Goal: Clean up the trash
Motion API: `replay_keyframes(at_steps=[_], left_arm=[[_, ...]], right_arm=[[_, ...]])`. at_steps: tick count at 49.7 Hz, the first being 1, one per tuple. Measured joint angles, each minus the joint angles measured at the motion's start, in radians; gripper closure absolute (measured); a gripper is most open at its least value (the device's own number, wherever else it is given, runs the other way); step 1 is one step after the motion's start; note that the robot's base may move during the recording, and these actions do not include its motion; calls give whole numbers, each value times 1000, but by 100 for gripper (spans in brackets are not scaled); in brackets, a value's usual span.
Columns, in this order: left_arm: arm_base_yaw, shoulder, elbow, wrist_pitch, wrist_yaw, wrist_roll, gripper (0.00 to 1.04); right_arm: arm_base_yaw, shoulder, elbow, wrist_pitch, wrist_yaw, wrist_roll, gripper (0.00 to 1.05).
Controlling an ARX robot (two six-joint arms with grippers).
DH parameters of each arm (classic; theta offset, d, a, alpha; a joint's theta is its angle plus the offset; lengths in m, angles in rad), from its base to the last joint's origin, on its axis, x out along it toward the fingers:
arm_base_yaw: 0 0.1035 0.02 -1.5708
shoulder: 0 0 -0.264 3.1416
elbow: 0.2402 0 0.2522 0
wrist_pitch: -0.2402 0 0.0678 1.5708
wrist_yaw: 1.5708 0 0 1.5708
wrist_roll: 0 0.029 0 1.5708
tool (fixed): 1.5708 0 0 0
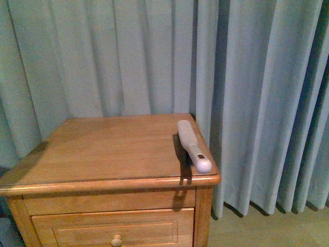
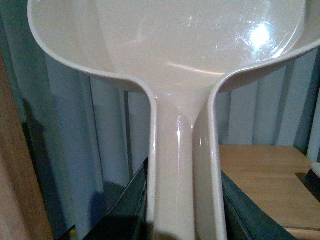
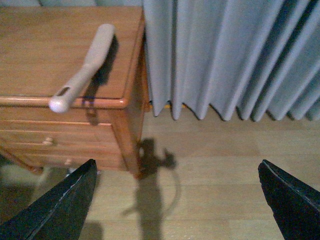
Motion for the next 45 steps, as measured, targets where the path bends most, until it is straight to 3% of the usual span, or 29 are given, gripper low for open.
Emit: replay_keyframes(at_steps=[6, 20, 45], left_arm=[[0, 0, 0, 0, 0, 0, 78], [0, 0, 0, 0, 0, 0, 78], [0, 0, 0, 0, 0, 0, 78]], right_arm=[[83, 270, 245, -63, 22, 81, 7], [168, 699, 655, -247, 61, 251, 7], [195, 1191, 1030, -325, 76, 445, 7]])
